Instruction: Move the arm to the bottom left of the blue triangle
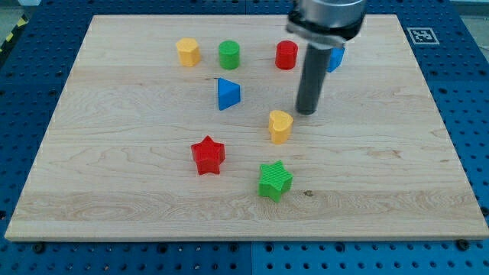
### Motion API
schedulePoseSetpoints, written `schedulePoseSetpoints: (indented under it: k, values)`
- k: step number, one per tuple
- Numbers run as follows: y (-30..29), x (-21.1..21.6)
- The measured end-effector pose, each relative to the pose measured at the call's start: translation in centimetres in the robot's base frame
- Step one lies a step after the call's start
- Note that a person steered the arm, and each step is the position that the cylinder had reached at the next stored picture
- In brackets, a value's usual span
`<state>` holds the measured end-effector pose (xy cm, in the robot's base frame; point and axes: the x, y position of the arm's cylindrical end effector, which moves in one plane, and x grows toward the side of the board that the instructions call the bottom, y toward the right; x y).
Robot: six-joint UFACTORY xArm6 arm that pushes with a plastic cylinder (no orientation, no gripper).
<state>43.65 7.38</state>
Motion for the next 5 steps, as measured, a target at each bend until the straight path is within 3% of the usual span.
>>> schedulePoseSetpoints:
  k: [1, 5]
  values:
    - [-5.0, 0.8]
    - [-12.4, 0.8]
